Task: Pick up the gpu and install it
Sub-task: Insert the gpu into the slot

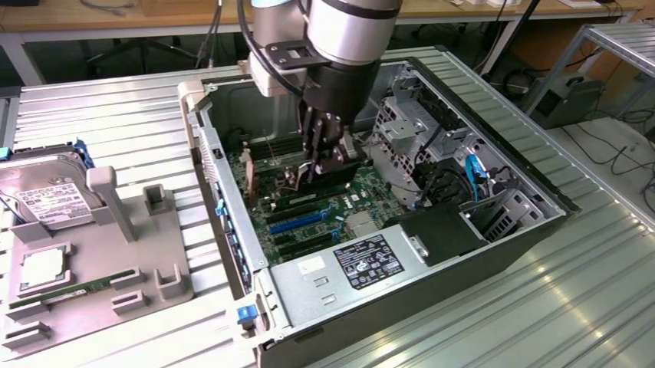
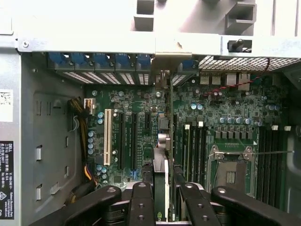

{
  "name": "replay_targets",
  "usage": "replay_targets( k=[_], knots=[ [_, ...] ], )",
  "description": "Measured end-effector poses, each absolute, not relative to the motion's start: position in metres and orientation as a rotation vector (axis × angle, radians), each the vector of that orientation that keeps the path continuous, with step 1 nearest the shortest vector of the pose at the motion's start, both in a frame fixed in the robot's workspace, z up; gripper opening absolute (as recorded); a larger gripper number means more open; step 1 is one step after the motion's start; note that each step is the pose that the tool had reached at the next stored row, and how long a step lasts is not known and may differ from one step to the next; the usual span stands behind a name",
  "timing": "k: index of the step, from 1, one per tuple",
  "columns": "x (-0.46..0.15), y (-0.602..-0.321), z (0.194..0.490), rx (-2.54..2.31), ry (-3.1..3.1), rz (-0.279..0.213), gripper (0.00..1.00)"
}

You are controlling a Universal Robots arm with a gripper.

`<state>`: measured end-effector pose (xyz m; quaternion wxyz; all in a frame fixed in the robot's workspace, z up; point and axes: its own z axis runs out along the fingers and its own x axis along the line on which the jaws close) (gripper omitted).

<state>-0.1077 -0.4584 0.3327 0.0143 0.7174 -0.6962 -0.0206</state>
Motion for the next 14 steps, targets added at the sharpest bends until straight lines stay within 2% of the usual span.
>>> replay_targets(
  k=[14],
  knots=[
    [-0.108, -0.458, 0.304, 2.233, -2.168, -0.064, 0.26]
  ],
)
